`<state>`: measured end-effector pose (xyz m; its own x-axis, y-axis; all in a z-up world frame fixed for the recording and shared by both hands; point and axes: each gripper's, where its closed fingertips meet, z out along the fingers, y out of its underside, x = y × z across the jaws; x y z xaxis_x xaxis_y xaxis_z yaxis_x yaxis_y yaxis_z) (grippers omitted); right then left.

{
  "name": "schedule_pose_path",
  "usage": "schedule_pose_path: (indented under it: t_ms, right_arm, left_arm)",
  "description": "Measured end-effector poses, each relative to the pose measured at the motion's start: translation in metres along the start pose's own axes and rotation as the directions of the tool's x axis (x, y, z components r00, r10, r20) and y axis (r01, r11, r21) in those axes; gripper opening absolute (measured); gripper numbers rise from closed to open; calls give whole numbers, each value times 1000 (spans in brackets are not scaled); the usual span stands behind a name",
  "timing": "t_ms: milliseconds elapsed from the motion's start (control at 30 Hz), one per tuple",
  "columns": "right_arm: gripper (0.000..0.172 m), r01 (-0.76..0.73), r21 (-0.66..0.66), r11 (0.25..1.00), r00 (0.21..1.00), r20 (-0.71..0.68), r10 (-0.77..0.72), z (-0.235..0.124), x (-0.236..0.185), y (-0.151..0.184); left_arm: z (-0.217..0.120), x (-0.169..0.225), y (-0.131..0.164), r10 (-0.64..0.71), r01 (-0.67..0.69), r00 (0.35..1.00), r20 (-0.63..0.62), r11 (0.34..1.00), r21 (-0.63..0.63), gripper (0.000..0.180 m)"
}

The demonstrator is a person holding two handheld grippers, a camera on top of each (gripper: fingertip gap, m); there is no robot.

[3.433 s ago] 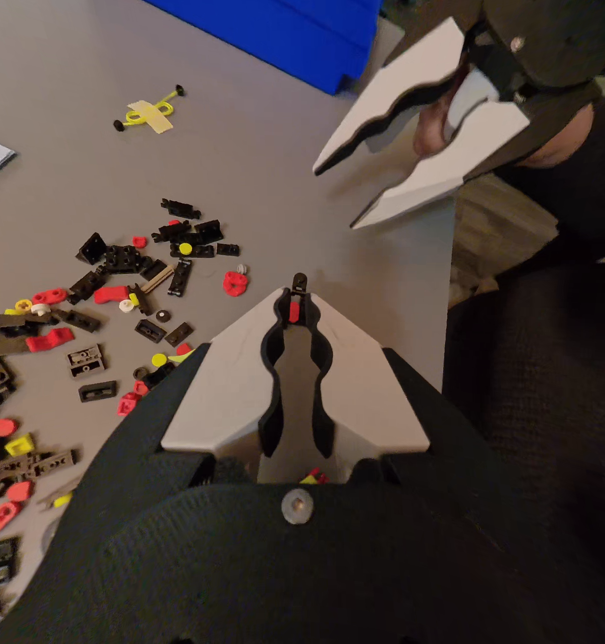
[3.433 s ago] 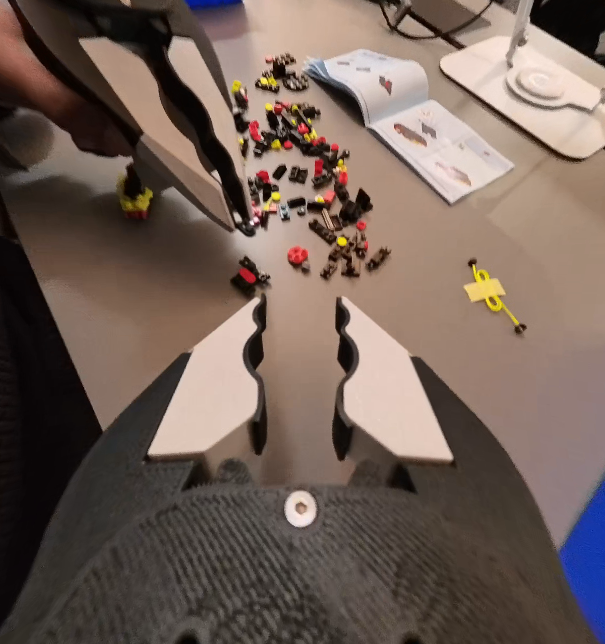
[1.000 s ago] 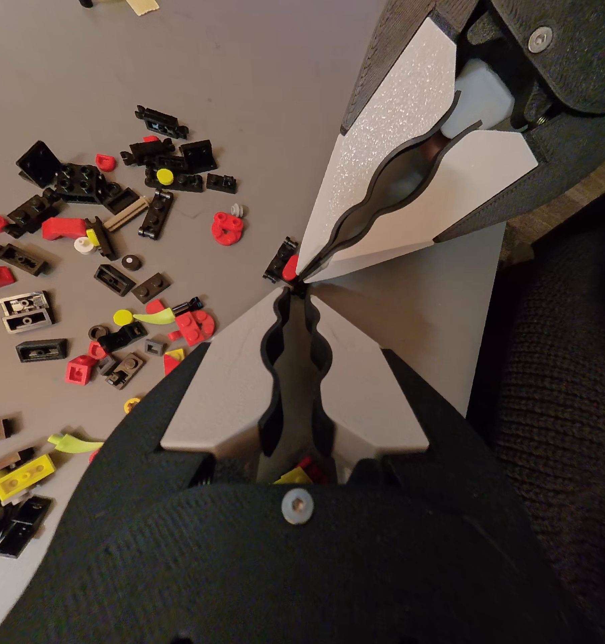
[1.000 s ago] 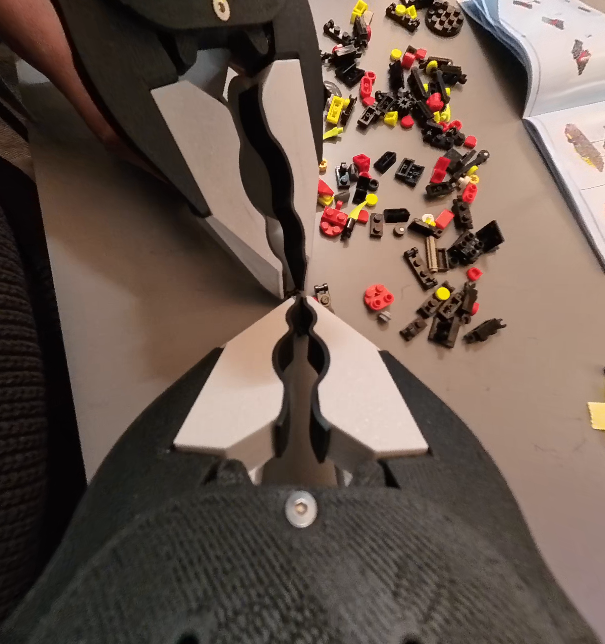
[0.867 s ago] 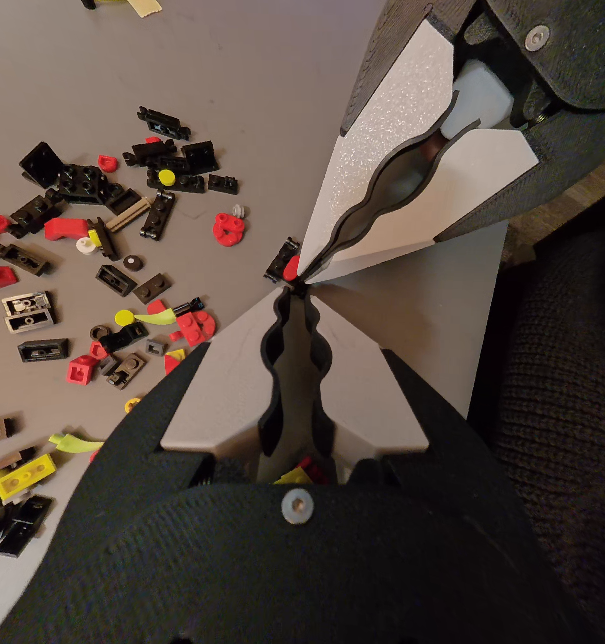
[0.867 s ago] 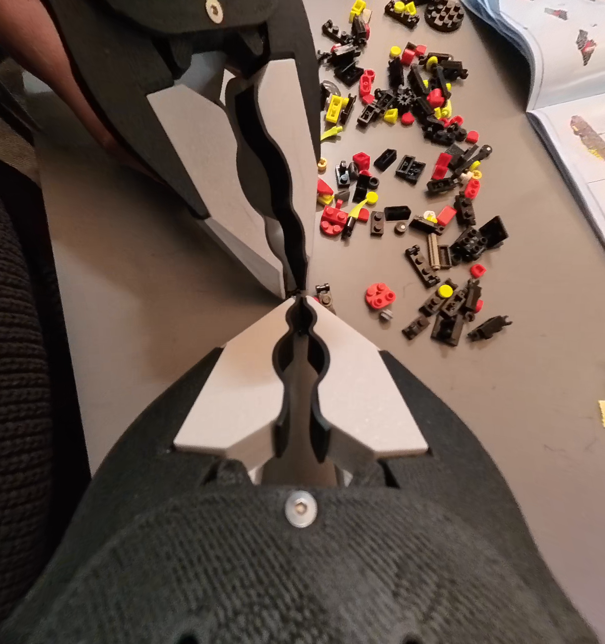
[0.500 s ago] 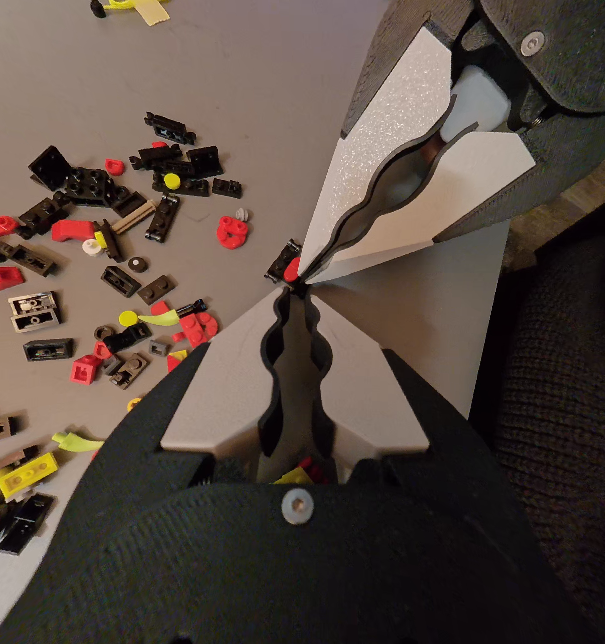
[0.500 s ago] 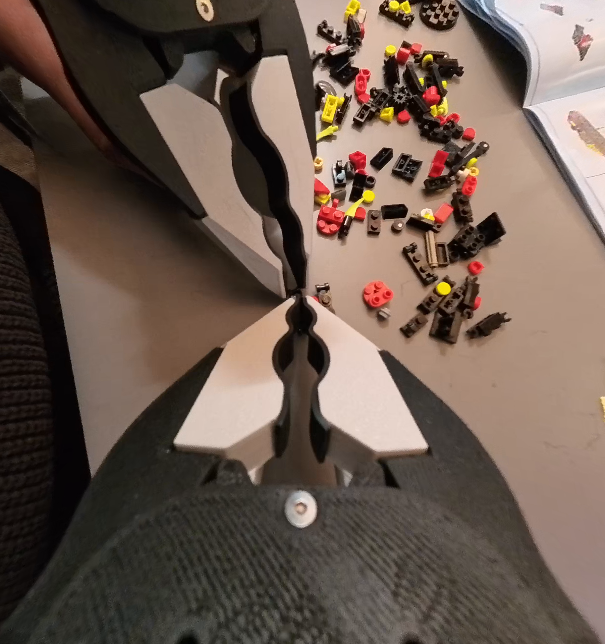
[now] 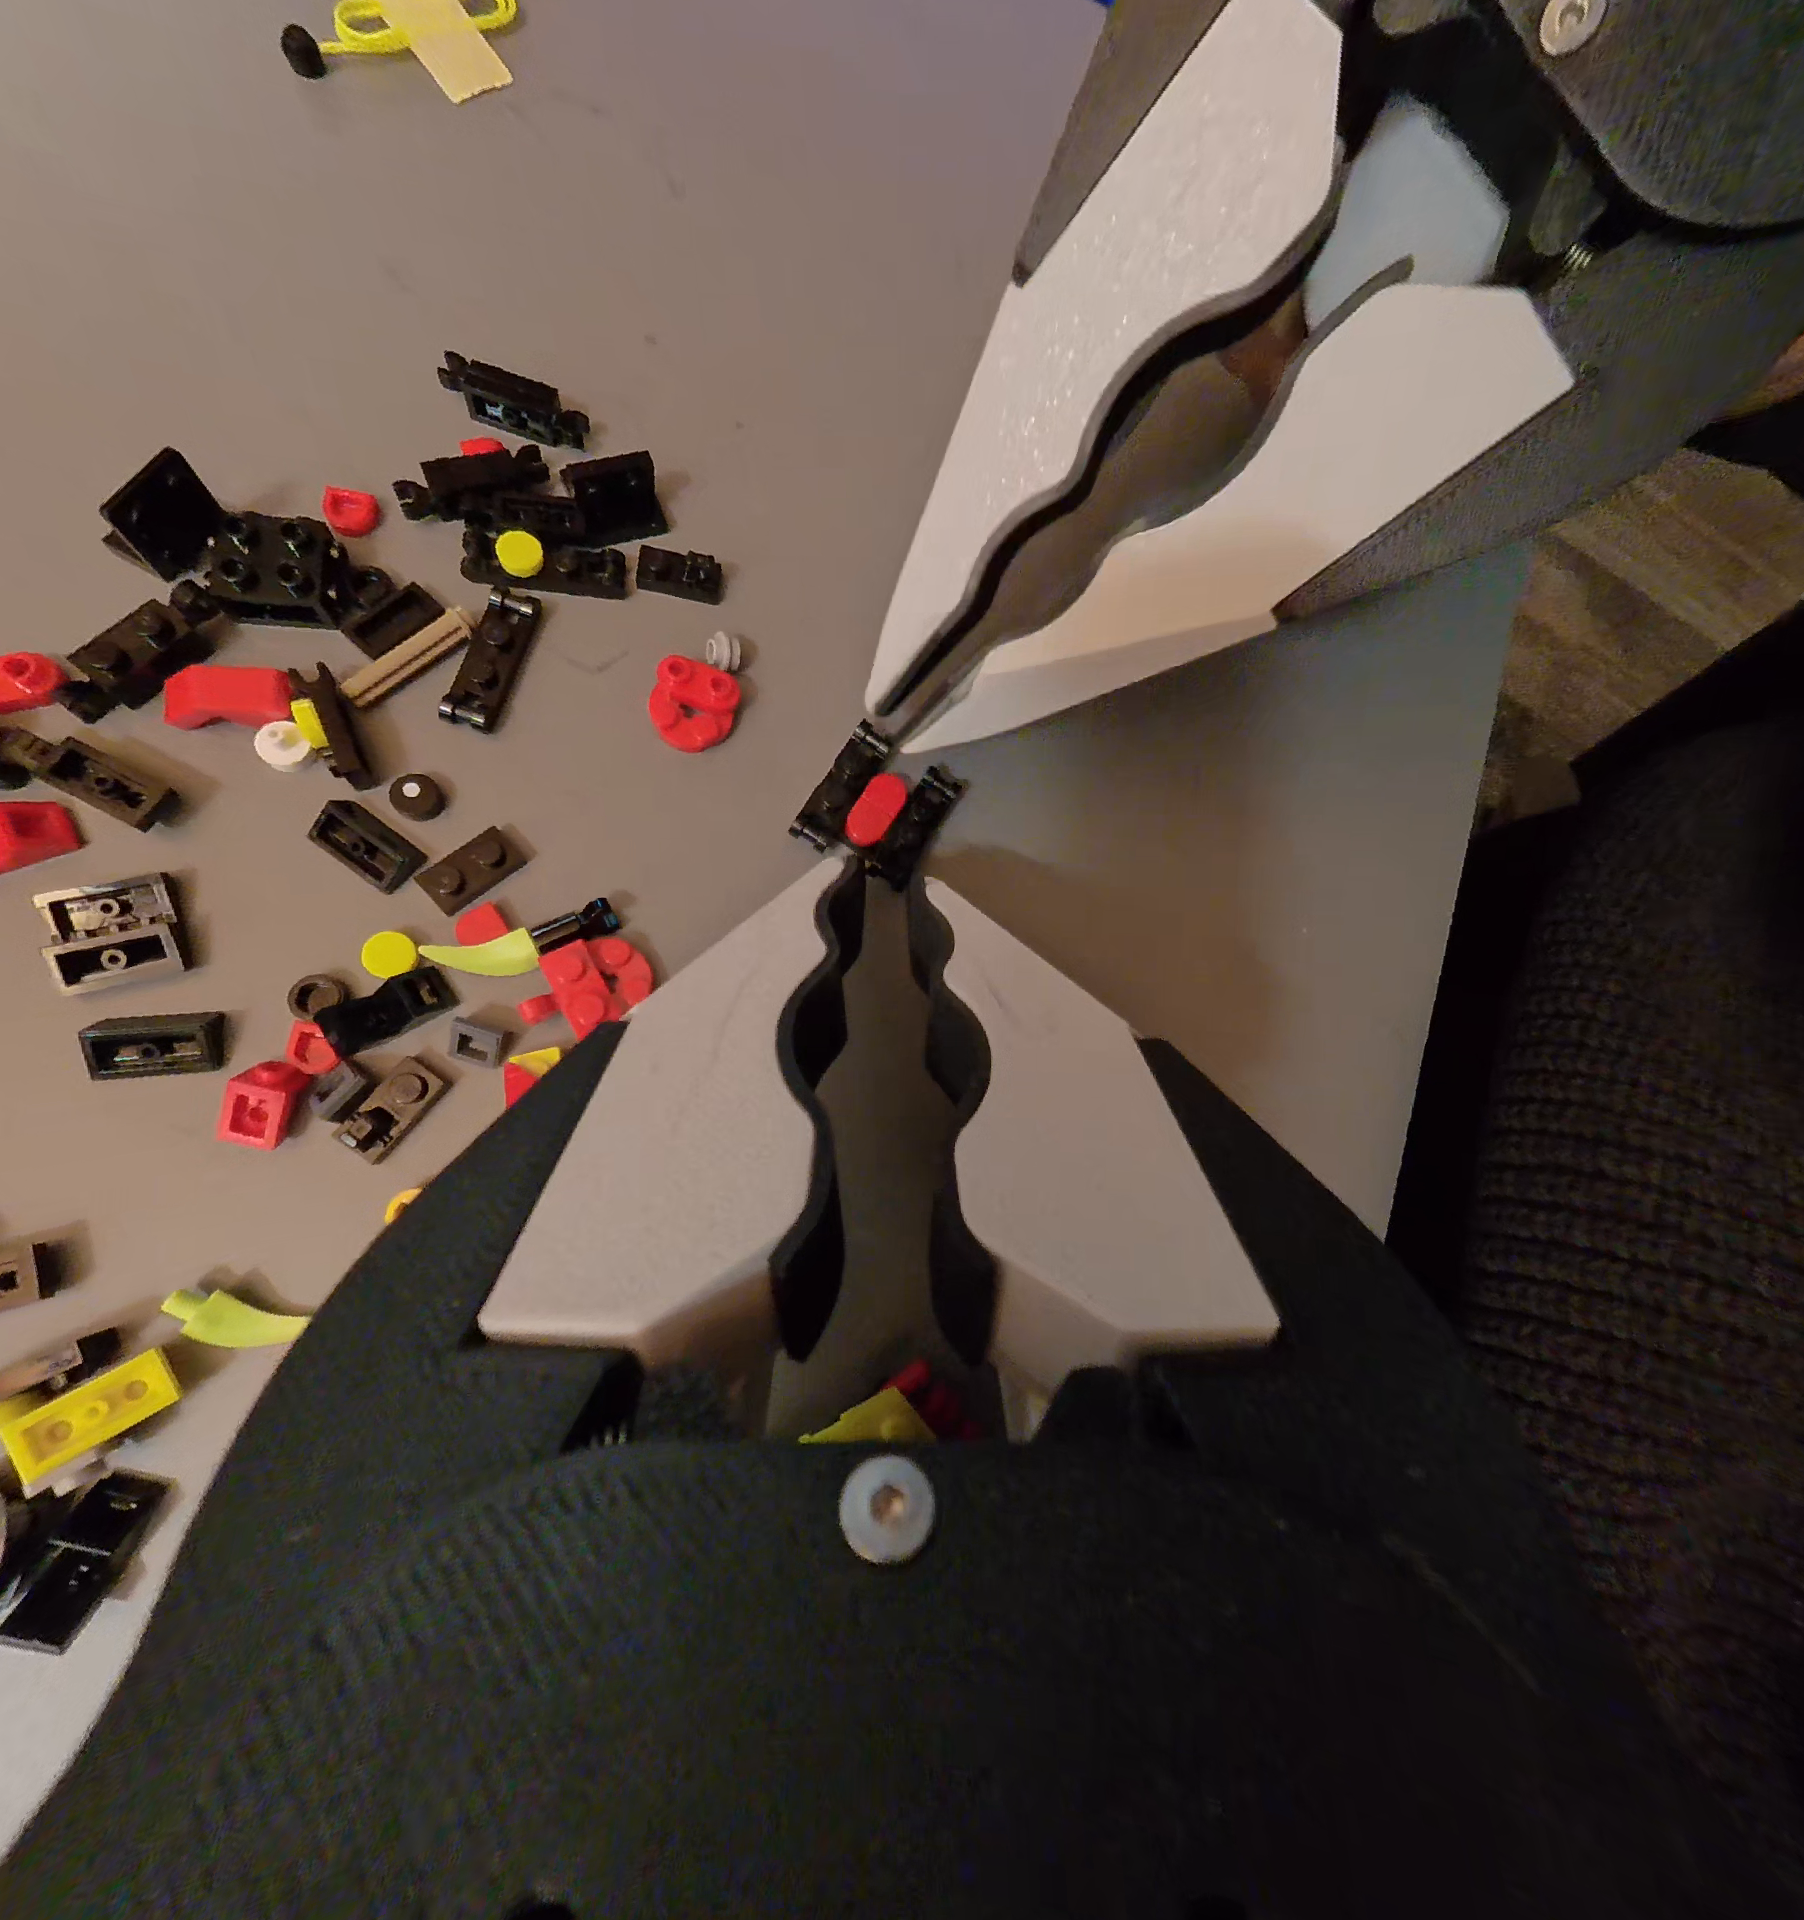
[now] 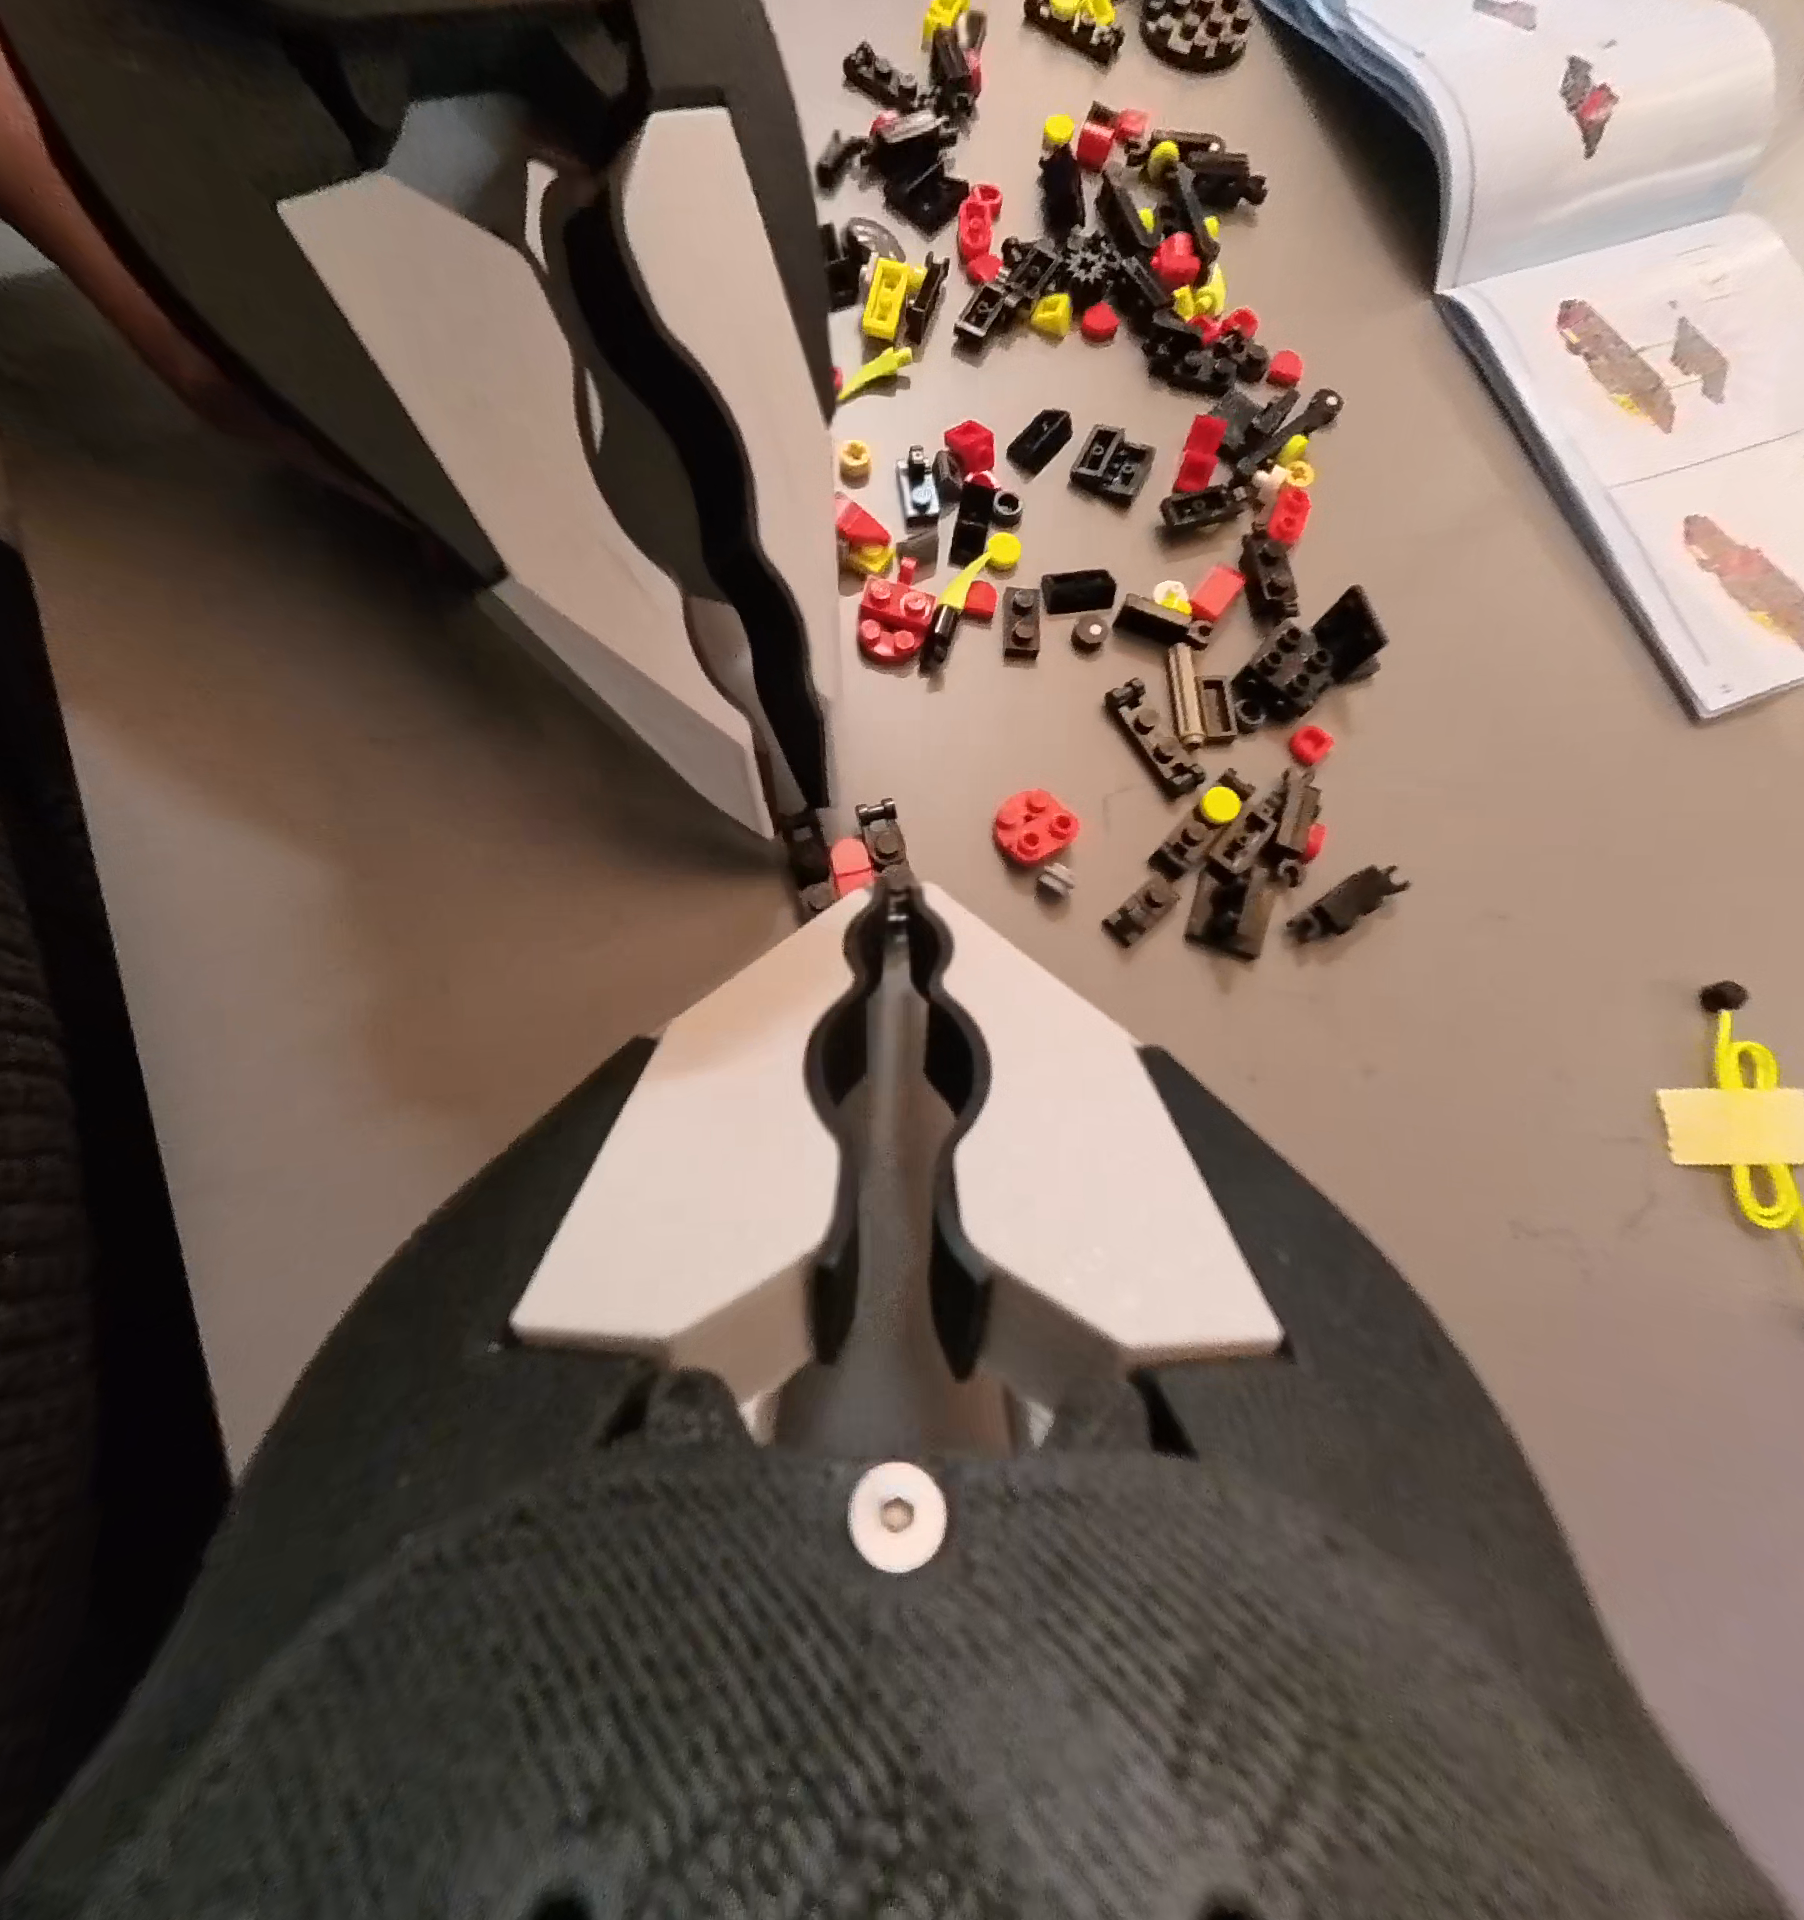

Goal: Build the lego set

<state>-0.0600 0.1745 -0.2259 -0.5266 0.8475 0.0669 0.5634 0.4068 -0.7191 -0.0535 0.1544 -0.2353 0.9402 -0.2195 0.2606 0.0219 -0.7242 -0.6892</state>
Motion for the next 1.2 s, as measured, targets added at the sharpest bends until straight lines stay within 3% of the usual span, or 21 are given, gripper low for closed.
schedule_pose_path:
  t_ms: [133,333,1000,1200]
  right_arm:
    - [20,-14,20,1000,999,41,13,0,-3,-1]
    - [31,17,5,1000,997,82,-17,7,-10,0]
    - [24,176,-16,984,958,234,-167,-12,-33,28]
    - [32,94,9,995,978,188,-94,-30,-23,27]
  left_arm:
    - [0,0,0,1,-1,1000,3,1000,-4,6]
    - [1,0,2,-5,5,1000,-2,1000,-12,6]
    - [7,44,6,-6,0,991,-133,999,-45,6]
    - [10,54,0,-61,60,991,-121,998,-8,6]
